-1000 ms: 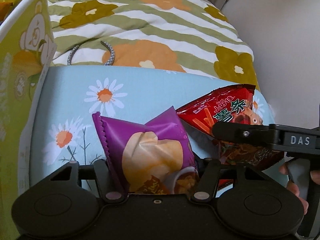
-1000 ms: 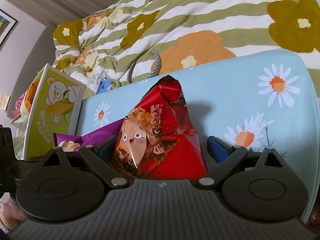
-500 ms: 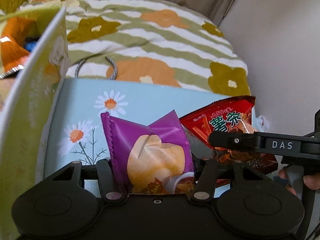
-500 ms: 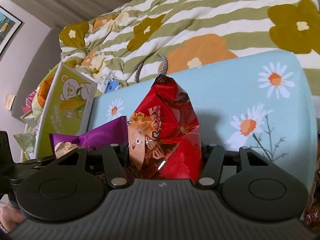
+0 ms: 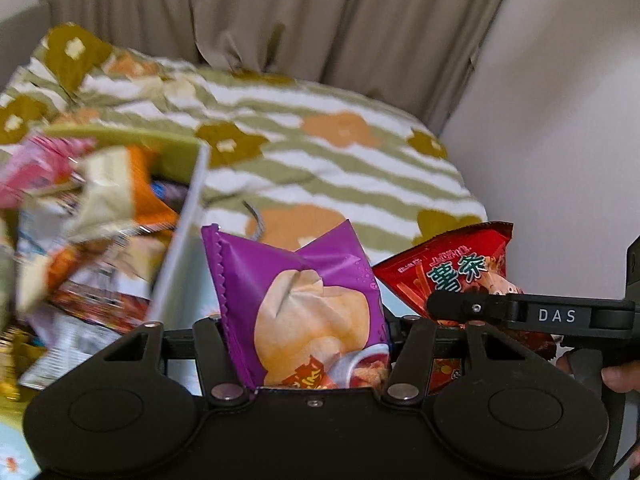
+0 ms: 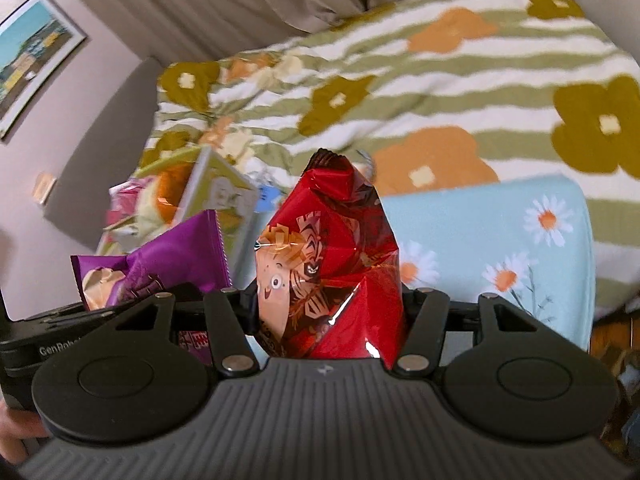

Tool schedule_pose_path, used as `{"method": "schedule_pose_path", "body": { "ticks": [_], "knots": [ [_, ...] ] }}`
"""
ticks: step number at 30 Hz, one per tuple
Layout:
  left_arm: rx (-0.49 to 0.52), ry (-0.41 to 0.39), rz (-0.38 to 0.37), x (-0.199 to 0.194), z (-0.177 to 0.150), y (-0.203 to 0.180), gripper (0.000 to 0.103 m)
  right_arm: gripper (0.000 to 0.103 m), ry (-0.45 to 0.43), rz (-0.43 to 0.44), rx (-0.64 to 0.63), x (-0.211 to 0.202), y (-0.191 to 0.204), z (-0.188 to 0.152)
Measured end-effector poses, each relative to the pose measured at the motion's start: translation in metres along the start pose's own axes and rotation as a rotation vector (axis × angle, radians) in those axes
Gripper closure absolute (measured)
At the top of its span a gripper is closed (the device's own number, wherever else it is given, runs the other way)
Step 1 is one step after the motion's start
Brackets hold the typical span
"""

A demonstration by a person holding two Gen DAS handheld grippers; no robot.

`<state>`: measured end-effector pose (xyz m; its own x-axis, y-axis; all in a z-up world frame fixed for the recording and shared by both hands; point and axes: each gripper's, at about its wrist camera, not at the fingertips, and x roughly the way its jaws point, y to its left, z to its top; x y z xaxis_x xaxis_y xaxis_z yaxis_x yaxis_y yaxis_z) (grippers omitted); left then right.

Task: Organize snacks
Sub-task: 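Carry both bags to the cardboard box and open both tools to drop them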

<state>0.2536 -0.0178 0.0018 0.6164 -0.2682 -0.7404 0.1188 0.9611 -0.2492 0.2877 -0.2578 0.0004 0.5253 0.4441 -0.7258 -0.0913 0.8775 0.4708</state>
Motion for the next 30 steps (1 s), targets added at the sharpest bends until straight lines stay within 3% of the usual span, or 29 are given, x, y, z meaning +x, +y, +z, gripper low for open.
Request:
{"method": "schedule_pose_path", "body": {
  "ticks": [13,23,30],
  "knots": [
    [-0.021,-0.133,0.035,-0.077,0.021,0.090,0.043,0.031,-0.098,0.079,-0.095,-0.009,0.110,0.005],
    [-0.003,-0.065,-0.036,-0.078,0.041,0.182,0.043,0.031,-0.146,0.067,-0.030,0.027,0.203,-0.007],
    [0.051,0.037,-0.155,-0.044,0.047,0.207,0.042,0.031,-0.195,-0.055,0.009,0.044,0.241,-0.019]
  ]
}}
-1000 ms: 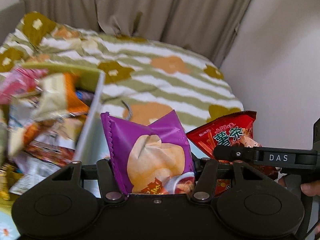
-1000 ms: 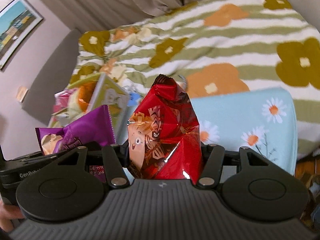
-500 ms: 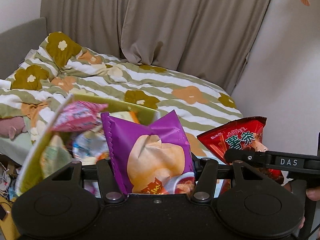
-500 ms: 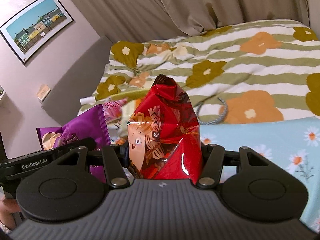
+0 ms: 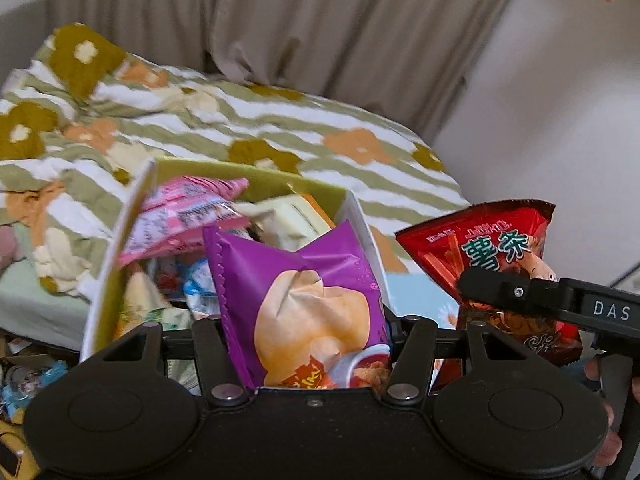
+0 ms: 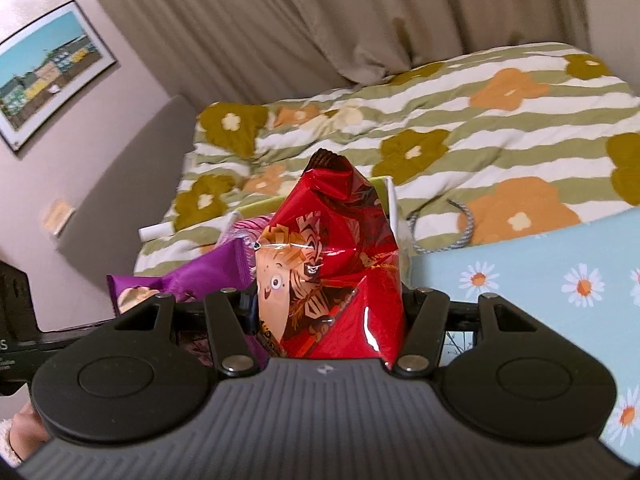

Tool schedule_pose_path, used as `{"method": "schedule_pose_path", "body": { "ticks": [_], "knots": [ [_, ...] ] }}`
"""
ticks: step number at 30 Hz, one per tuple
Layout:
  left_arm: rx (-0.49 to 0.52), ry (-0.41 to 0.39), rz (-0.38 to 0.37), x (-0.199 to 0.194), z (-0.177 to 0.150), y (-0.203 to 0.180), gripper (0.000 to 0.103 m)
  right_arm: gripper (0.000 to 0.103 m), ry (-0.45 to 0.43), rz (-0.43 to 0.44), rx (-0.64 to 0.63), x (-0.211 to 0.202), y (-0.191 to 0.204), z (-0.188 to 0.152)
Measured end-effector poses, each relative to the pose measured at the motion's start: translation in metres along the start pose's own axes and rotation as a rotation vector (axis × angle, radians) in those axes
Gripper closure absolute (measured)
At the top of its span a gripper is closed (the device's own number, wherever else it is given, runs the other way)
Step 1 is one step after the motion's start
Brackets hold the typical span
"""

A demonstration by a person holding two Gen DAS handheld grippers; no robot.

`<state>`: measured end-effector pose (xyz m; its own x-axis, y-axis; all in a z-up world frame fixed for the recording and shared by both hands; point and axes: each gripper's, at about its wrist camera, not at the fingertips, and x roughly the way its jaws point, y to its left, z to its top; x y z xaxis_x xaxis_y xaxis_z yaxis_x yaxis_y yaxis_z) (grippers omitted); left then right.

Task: Organize snacks
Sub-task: 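Carry both bags to the cardboard box and open both tools to drop them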

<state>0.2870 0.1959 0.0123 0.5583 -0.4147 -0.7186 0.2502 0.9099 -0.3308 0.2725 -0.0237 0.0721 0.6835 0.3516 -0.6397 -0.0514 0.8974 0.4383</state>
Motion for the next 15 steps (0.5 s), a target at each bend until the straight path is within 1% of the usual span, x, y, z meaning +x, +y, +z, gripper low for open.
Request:
{"method": "schedule_pose_path", "body": {
  "ticks": [3,4,5,6,7,9,12,15],
  "knots": [
    [0.018,0.026,-0.052,0.011,-0.002,0.001,0.042,0.031,-0.004,-0.043,0.028,0.003,0.003,-0.005],
    [0.028,0.028,-0.047,0.014,-0.003,0.000,0.037,0.031,-0.007,-0.059,0.036,0.003,0.003,-0.006],
    [0.046,0.025,-0.021,0.016,-0.003,0.001,0.030,0.031,-0.009,-0.073,0.043,0.003,0.001,-0.006],
    [0.075,0.014,0.028,0.017,-0.004,0.000,0.010,0.031,-0.009,-0.084,0.051,0.003,-0.001,-0.007],
    [0.103,-0.004,0.083,0.017,-0.006,-0.001,0.000,0.031,-0.010,-0.094,0.057,0.003,-0.001,-0.008],
    [0.126,-0.033,0.149,0.014,-0.010,0.001,0.000,0.031,-0.011,-0.107,0.060,0.003,0.000,-0.008],
    [0.088,-0.045,0.166,0.002,-0.015,0.012,0.000,0.031,-0.017,-0.105,0.046,0.003,0.003,-0.009],
    [0.061,-0.078,0.181,-0.016,-0.019,0.018,0.000,0.031,-0.023,-0.086,0.030,0.005,0.008,-0.009]
  ]
}}
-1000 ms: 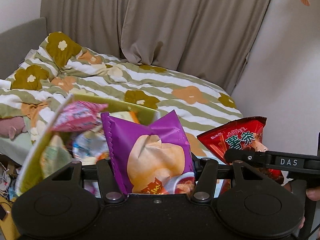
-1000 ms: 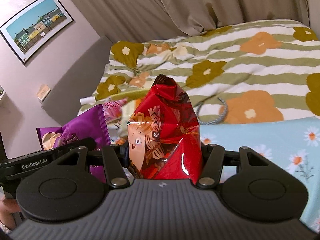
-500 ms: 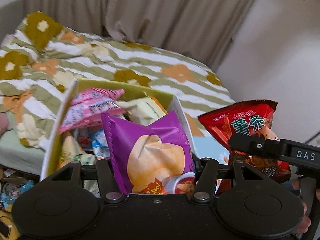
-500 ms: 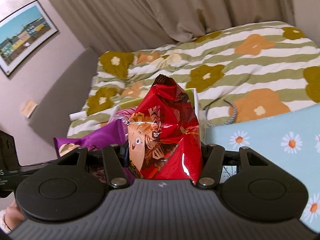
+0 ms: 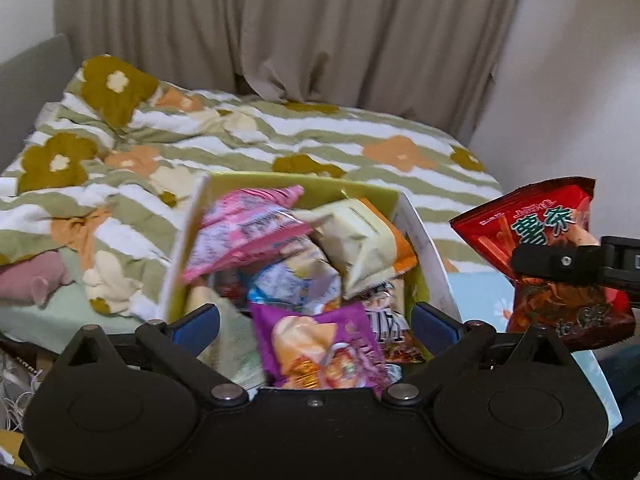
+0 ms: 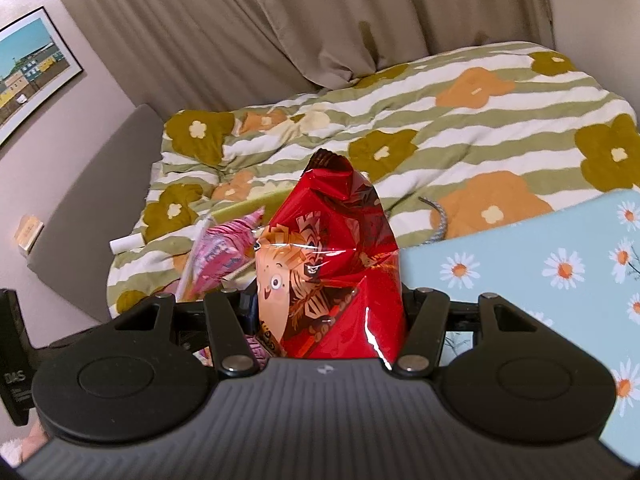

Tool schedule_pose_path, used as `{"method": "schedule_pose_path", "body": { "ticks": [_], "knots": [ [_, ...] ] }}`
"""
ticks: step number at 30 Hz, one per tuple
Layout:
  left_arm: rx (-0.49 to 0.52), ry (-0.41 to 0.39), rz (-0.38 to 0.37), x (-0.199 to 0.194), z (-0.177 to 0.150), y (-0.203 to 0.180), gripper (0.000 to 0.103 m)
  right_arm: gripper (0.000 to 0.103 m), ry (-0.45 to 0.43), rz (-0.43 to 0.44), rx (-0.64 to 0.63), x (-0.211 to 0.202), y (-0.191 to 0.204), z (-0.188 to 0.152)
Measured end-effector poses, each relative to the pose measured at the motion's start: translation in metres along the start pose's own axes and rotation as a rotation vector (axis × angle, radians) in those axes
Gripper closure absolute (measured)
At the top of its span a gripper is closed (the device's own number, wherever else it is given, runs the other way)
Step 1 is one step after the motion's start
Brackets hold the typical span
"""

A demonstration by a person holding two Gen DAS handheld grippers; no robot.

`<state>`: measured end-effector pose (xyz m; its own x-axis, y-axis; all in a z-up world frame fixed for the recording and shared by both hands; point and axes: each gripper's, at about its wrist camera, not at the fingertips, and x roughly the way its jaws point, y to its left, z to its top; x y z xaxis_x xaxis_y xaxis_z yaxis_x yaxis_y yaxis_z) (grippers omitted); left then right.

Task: Organize snacks
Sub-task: 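Carry both bags to the cardboard box and open both tools to drop them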

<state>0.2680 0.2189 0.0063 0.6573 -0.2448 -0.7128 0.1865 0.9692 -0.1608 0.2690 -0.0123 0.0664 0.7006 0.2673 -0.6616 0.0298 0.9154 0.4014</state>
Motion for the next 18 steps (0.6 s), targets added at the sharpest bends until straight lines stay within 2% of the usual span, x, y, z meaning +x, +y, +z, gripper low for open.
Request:
{"method": "schedule_pose_path", "body": {
  "ticks": [4,11,14,16,17,18],
  "knots": [
    [0.014,-0.032,0.053,-0.019,-0.001,0.003,0.000,0.031,-0.001,0.044,-0.029,0.003,0.013,0.002],
    [-0.022,-0.063,0.090,-0.037,-0.002,0.016,0.000,0.031,0.014,0.107,-0.070,0.016,0.038,0.011],
    [-0.032,-0.069,0.107,-0.043,-0.007,0.023,0.000,0.027,0.000,0.058,-0.100,0.024,0.050,0.010],
    [-0.035,-0.070,0.107,-0.043,-0.009,0.026,0.000,0.013,-0.011,0.013,-0.113,0.031,0.054,0.006],
    [-0.034,-0.069,0.108,-0.043,-0.011,0.027,0.000,0.000,-0.012,-0.006,-0.116,0.035,0.055,0.004],
    [-0.032,-0.066,0.108,-0.042,-0.012,0.028,0.000,0.000,-0.015,-0.020,-0.118,0.037,0.056,0.001]
  ]
}}
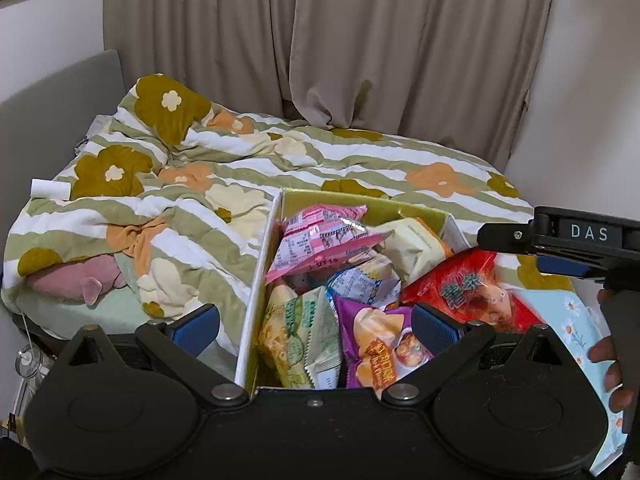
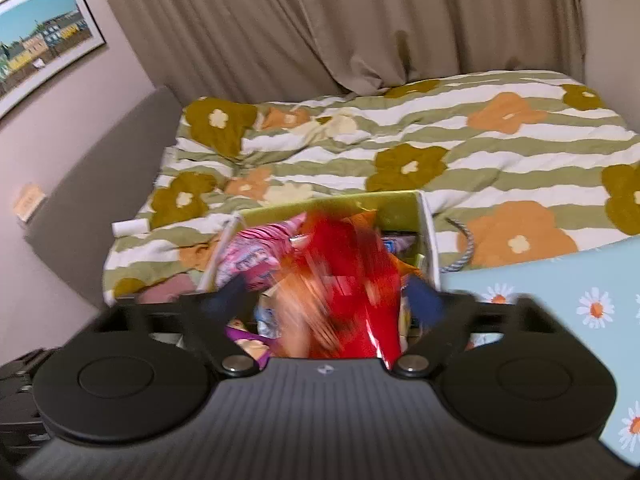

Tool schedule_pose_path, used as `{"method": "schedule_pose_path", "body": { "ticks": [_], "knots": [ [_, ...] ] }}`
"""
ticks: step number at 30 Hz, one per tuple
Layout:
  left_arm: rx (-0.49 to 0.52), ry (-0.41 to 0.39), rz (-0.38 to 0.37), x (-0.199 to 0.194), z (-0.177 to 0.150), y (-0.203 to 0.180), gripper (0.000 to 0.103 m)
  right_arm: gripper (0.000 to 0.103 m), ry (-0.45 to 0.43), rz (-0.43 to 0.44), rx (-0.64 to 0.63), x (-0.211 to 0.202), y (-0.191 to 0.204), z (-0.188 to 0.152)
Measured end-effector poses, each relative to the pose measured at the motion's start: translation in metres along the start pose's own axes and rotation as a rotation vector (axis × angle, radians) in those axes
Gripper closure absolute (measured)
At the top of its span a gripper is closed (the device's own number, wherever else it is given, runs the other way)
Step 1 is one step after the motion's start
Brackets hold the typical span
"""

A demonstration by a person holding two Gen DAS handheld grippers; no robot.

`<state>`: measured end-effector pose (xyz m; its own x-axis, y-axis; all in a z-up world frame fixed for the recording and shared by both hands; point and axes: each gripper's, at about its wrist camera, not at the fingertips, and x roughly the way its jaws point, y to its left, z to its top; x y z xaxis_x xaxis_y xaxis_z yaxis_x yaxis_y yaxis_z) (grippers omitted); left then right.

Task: Organize snacks

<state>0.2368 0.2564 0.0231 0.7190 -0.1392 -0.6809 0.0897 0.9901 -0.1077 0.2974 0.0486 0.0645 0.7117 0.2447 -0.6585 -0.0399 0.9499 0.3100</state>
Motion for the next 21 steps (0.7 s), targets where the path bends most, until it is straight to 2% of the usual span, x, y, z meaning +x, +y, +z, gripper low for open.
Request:
{"method": "schedule_pose_path", "body": {
  "ticks": [4,10,15,21],
  "knots": [
    [0.012,0.014,-0.007,0.005,-0.009,-0.001,0.000,0.000,-0.020,-0.037,0.006,0.001,-0.003,-0.014],
    [0.020,0.010,-0.011,-0.002,-0.015,-0.010,0.000,0.000,-0.016,-0.039,0.020,-0.010,-0.010,-0.027],
    [0.026,-0.037,0.003,-0.024,-0.017,-0.023,0.000,0.000,-0.043,-0.032,0.000,-0.031,-0.010,-0.028],
    [0.030,-0.091,0.019,-0.061,-0.029,-0.052,0.000,0.000,-0.101,-0.065,-0.106,-0.076,-0.009,-0.039]
  ]
}}
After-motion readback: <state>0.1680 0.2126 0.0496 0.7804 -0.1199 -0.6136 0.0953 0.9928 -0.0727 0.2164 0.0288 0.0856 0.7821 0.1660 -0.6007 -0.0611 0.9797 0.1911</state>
